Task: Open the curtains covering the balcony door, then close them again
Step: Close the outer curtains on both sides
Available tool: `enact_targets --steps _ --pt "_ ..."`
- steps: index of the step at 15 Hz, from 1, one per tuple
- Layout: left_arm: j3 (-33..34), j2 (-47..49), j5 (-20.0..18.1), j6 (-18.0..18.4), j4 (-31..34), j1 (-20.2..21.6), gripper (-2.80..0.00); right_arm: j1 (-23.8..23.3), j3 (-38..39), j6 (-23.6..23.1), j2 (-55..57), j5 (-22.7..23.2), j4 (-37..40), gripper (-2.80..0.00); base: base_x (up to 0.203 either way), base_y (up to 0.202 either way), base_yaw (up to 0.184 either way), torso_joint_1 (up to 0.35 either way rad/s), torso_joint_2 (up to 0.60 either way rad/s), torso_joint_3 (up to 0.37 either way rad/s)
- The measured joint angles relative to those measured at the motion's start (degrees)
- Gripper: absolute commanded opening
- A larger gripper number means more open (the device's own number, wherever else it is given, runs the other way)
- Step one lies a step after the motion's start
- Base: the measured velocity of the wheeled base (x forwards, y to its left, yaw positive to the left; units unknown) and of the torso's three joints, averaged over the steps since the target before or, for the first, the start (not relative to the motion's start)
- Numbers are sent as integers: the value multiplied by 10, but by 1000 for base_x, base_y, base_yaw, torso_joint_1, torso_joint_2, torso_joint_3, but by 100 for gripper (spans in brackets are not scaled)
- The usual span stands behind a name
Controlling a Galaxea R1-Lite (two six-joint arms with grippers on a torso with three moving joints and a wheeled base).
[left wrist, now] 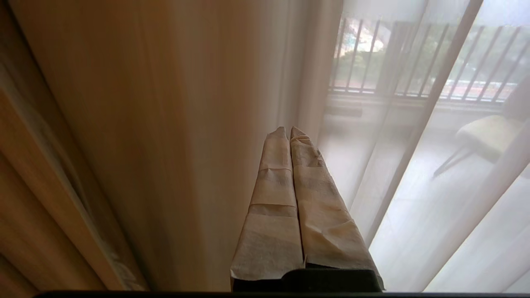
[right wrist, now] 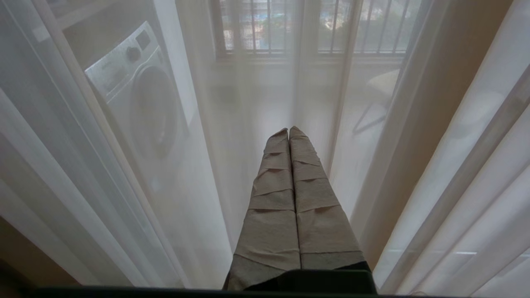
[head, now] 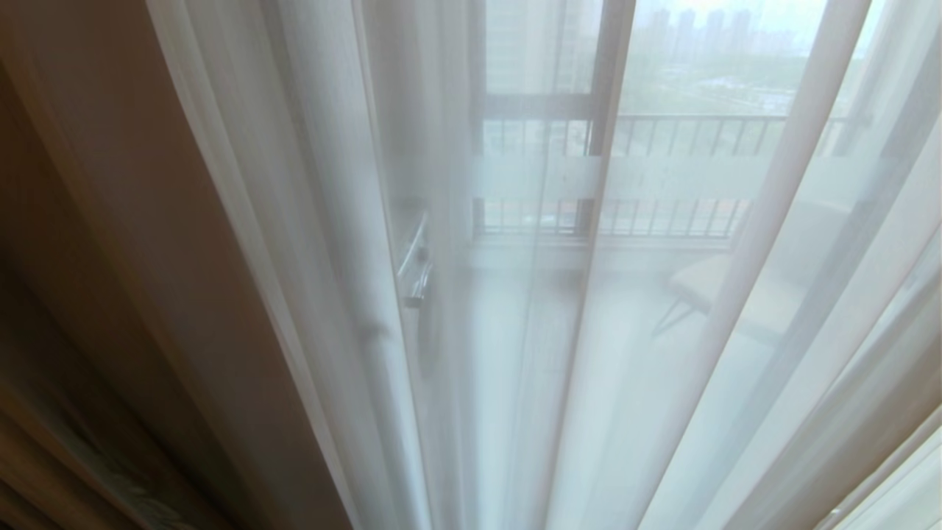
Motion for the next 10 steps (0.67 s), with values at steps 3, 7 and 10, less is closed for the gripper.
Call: enact_targets --steps 3,7,10 --pt "-131 126 21 -20 -5 1 -280 0 0 0 0 0 0 -280 0 0 0 0 0 0" --pt "-323 313 74 -34 -36 37 -280 0 0 0 0 0 0 -280 0 0 0 0 0 0" --pt "-478 447 85 -36 -47 155 -280 0 0 0 0 0 0 -280 0 0 0 0 0 0"
